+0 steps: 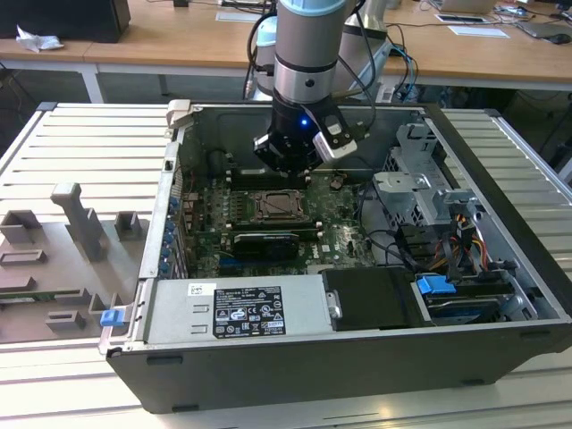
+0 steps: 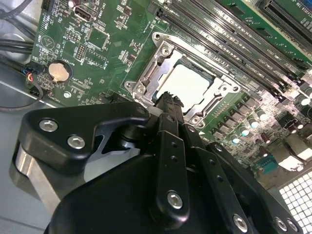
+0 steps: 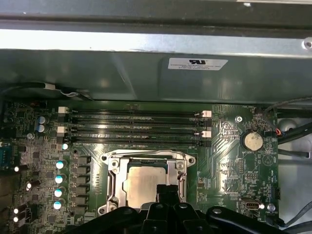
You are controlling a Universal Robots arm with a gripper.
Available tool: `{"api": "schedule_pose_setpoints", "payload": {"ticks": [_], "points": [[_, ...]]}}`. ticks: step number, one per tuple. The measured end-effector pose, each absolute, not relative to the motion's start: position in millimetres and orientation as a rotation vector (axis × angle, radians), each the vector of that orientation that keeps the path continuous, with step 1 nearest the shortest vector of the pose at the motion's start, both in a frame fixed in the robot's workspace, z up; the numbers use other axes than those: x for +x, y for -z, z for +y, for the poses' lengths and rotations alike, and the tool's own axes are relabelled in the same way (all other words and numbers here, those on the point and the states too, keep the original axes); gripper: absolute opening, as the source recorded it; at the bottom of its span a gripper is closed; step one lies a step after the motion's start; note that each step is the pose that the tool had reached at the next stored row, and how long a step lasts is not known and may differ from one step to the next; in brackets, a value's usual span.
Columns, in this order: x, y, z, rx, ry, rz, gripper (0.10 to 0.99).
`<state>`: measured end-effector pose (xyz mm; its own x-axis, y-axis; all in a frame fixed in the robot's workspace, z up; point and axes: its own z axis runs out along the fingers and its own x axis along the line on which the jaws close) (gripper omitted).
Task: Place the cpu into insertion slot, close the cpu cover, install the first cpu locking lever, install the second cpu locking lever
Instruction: 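Install the second cpu locking lever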
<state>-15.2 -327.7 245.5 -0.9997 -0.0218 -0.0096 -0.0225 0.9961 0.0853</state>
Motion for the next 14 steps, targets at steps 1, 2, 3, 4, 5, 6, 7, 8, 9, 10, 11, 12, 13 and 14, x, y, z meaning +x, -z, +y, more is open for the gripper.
{"api": "schedule_pose_setpoints", "payload": {"ticks": [1, 2, 3, 4, 5, 6, 7, 8, 9, 10, 11, 12, 13, 14], "points": [[-15.2, -245.6, -328.0, -0.035, -0.134, 3.13, 0.106], [-15.2, -245.5, -328.9, -0.035, -0.134, 3.13, 0.106], [-15.2, -245.5, -330.6, -0.035, -0.134, 3.13, 0.106], [-15.2, -245.5, -331.7, -0.035, -0.134, 3.13, 0.106], [-15.2, -245.5, -332.4, -0.035, -0.134, 3.13, 0.106], [-15.2, -245.5, -332.9, -0.035, -0.134, 3.13, 0.106], [-15.2, -245.5, -333.5, -0.035, -0.134, 3.13, 0.106], [-15.2, -245.6, -333.9, -0.035, -0.134, 3.13, 0.106], [-15.2, -245.6, -334.8, -0.035, -0.134, 3.13, 0.106], [-15.2, -245.5, -335.8, -0.035, -0.134, 3.13, 0.106], [-15.2, -245.6, -336.3, -0.035, -0.134, 3.13, 0.106], [-15.2, -245.5, -336.8, -0.035, -0.134, 3.13, 0.106], [-15.2, -245.5, -337.5, -0.035, -0.134, 3.13, 0.106], [-15.2, -245.6, -338.0, -0.035, -0.134, 3.13, 0.106]]}}
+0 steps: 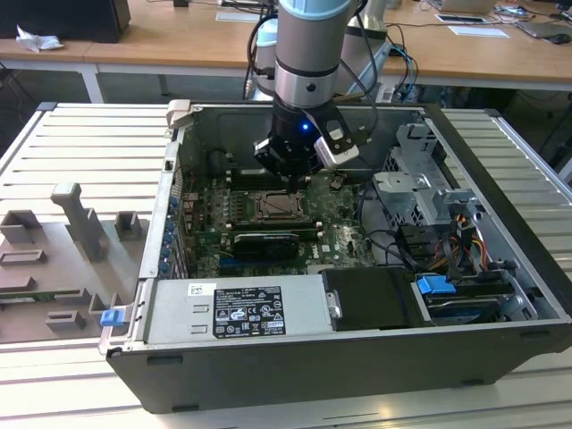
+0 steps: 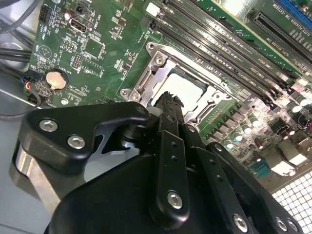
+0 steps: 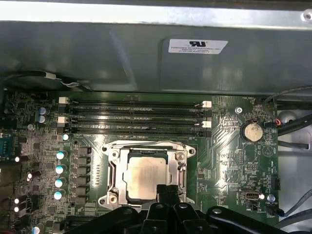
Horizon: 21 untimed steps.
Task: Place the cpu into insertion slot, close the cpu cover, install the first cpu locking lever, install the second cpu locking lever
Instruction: 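Install the second cpu locking lever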
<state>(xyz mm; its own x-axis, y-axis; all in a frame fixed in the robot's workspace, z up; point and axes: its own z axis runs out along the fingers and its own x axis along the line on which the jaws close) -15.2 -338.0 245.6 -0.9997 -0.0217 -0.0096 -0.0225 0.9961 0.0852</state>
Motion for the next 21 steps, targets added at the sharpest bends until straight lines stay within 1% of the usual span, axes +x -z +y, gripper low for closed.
{"api": "schedule_pose_setpoints", "payload": {"ticks": [21], "points": [[-15.2, -245.5, -352.5, -0.034, -0.134, 3.133, 0.106]]}}
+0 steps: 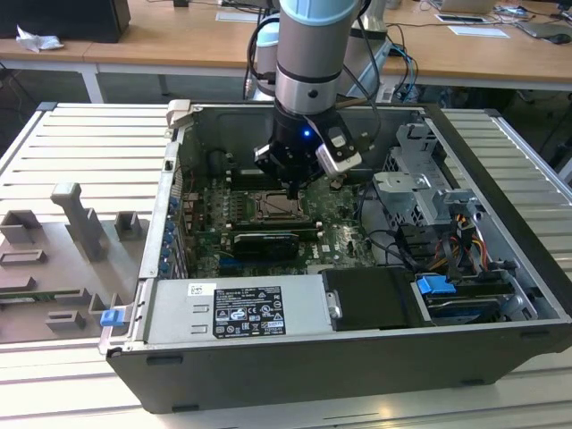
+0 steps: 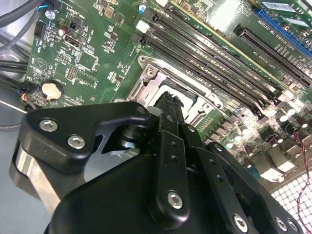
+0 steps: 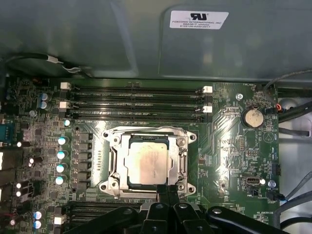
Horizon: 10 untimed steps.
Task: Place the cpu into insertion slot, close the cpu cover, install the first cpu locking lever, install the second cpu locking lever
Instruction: 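Install the second cpu locking lever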
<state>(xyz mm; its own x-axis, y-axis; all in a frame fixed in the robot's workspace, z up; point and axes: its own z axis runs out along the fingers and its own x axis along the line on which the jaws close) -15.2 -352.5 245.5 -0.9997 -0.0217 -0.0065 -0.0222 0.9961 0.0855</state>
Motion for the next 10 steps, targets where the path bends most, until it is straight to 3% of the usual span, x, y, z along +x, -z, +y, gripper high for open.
{"api": "schedule_pose_setpoints", "payload": {"ticks": [10], "points": [[-15.2, -245.1, -356.0, -0.034, -0.136, 3.144, 0.106]]}}
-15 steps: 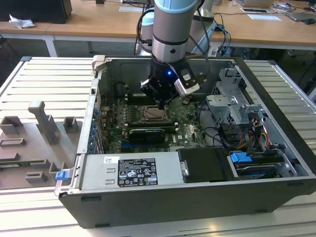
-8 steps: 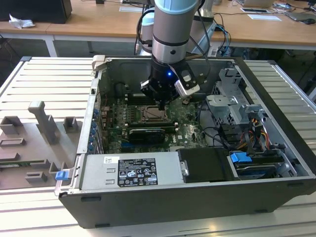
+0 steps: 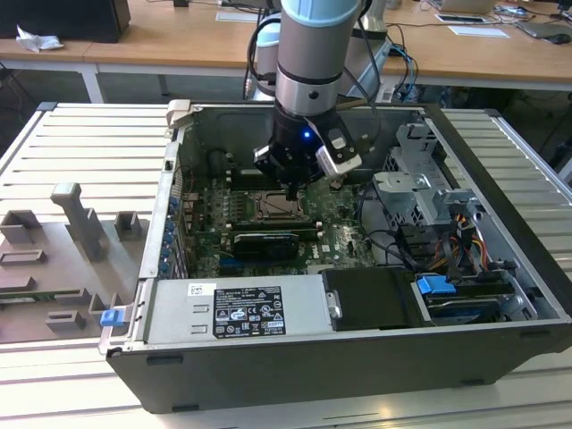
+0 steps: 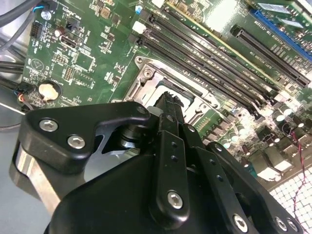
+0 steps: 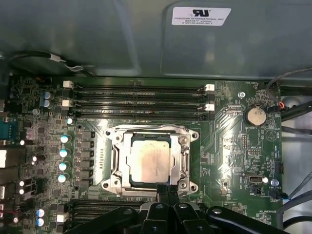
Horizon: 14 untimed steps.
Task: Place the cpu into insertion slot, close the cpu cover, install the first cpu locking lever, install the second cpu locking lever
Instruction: 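Install the second cpu locking lever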
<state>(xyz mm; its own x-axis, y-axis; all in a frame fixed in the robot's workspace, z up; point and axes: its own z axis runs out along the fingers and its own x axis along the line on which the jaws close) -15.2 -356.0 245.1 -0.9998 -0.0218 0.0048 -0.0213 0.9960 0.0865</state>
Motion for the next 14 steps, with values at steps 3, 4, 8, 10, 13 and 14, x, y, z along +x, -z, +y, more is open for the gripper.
{"api": "schedule_pose_setpoints", "payload": {"ticks": [3, 4, 8, 10, 13, 14], "points": [[-15.2, -245.0, -362.1, 0.034, 0.136, -3.133, 0.106], [-15.3, -245.0, -363.8, 0.034, 0.136, -3.133, 0.106], [-15.3, -245.0, -367.5, 0.034, 0.136, -3.133, 0.106], [-15.4, -245.0, -368.9, 0.034, 0.136, -3.133, 0.106], [-17.4, -245.0, -372.3, 0.036, 0.136, -3.133, 0.106], [-18.5, -244.9, -373.5, 0.038, 0.136, -3.132, 0.106]]}}
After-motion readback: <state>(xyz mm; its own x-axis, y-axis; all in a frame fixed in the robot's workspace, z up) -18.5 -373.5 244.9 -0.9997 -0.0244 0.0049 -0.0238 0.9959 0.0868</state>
